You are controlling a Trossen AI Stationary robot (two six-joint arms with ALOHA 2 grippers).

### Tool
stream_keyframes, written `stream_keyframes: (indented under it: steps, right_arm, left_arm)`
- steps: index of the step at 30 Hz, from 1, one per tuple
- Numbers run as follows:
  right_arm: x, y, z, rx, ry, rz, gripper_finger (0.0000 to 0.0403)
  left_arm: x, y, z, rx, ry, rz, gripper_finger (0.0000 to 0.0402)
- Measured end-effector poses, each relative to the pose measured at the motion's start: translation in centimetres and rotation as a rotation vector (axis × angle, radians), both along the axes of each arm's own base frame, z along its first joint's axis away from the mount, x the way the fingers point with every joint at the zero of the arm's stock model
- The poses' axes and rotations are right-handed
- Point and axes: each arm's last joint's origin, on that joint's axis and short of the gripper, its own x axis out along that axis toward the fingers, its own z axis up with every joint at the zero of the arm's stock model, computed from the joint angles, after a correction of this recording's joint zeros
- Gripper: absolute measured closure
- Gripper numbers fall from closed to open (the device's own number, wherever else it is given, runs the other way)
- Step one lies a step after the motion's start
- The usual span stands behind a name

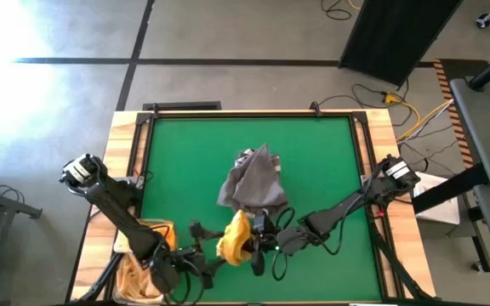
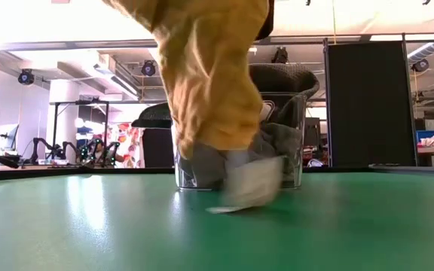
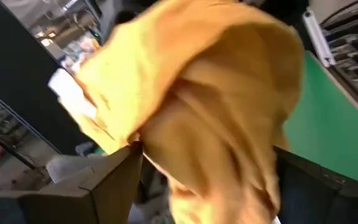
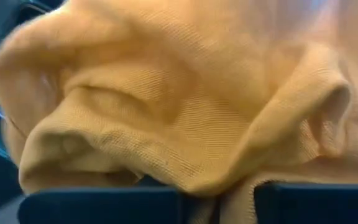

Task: Sort towels by color in basket
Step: Put the yellow towel into the bottom transparent bin

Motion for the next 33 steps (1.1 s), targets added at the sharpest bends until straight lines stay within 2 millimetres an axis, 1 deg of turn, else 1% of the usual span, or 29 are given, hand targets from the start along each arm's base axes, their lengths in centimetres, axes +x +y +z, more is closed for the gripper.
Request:
stream_keyframes:
  steps: [4, 8, 10, 12, 14, 15, 17, 19, 20, 21, 23, 24, 25, 27, 28, 29, 31, 33]
  right_arm:
    - [0.1, 0.0, -0.1, 0.032, -0.007, -0.005, 0.0380]
    - [0.3, -0.2, 0.1, -0.017, -0.013, 0.052, 0.0364]
    - [0.3, -0.3, 0.1, -0.025, -0.014, 0.074, 0.0354]
    - [0.3, -0.3, 0.1, -0.032, -0.013, 0.092, 0.0342]
    - [0.4, -0.3, 0.2, -0.059, -0.016, 0.100, 0.0327]
    - [0.4, -0.4, 0.2, -0.078, -0.019, 0.103, 0.0318]
    - [0.3, -0.4, 0.5, -0.101, -0.028, 0.106, 0.0298]
    - [0.1, -0.4, 0.9, -0.095, -0.040, 0.105, 0.0279]
    - [0.0, -0.5, 1.3, -0.100, -0.041, 0.110, 0.0269]
    - [-0.2, -0.5, 1.7, -0.113, -0.034, 0.125, 0.0259]
    - [-0.6, -0.7, 2.3, -0.121, -0.006, 0.152, 0.0244]
    - [-1.1, -0.8, 2.5, -0.130, 0.035, 0.169, 0.0238]
    - [-1.6, -0.9, 2.5, -0.125, 0.080, 0.191, 0.0232]
    - [-2.5, -0.6, 2.7, -0.121, 0.144, 0.223, 0.0222]
    - [-3.0, -0.6, 2.7, -0.135, 0.182, 0.234, 0.0217]
    - [-3.5, -0.5, 2.9, -0.145, 0.206, 0.240, 0.0212]
    - [-4.3, -0.6, 3.6, -0.156, 0.223, 0.235, 0.0204]
    - [-4.8, -0.4, 4.1, -0.161, 0.226, 0.235, 0.0197]
  left_arm:
    - [1.2, 0.5, -0.2, 0.024, -0.006, 0.014, 0.0109]
    - [2.2, 1.1, -0.5, 0.018, 0.006, -0.003, 0.0110]
    - [2.6, 1.5, -0.6, 0.015, 0.012, -0.005, 0.0116]
    - [2.9, 1.8, -0.6, 0.021, 0.016, 0.000, 0.0131]
    - [3.0, 2.0, -0.6, 0.037, 0.023, -0.001, 0.0160]
    - [3.1, 2.1, -0.6, 0.043, 0.026, -0.001, 0.0181]
    - [3.2, 2.2, -0.6, 0.056, 0.029, 0.008, 0.0232]
    - [3.1, 2.3, -0.6, 0.098, 0.029, 0.044, 0.0293]
    - [2.9, 2.0, -0.2, 0.114, 0.025, 0.060, 0.0323]
    - [2.6, 1.6, 0.2, 0.132, 0.022, 0.072, 0.0342]
    - [2.0, 0.6, 1.3, 0.186, 0.029, 0.096, 0.0349]
    - [1.4, 0.1, 1.7, 0.241, 0.043, 0.124, 0.0369]
    - [0.7, -0.6, 2.6, 0.287, 0.052, 0.143, 0.0374]
    - [-0.7, -2.1, 5.0, 0.292, 0.048, 0.124, 0.0374]
    - [-1.5, -2.5, 6.0, 0.299, 0.059, 0.116, 0.0373]
    - [-2.2, -2.8, 6.8, 0.284, 0.071, 0.099, 0.0374]
    - [-3.8, -3.3, 8.5, 0.193, 0.129, 0.029, 0.0377]
    - [-5.4, -3.2, 10.4, 0.012, 0.231, -0.027, 0.0380]
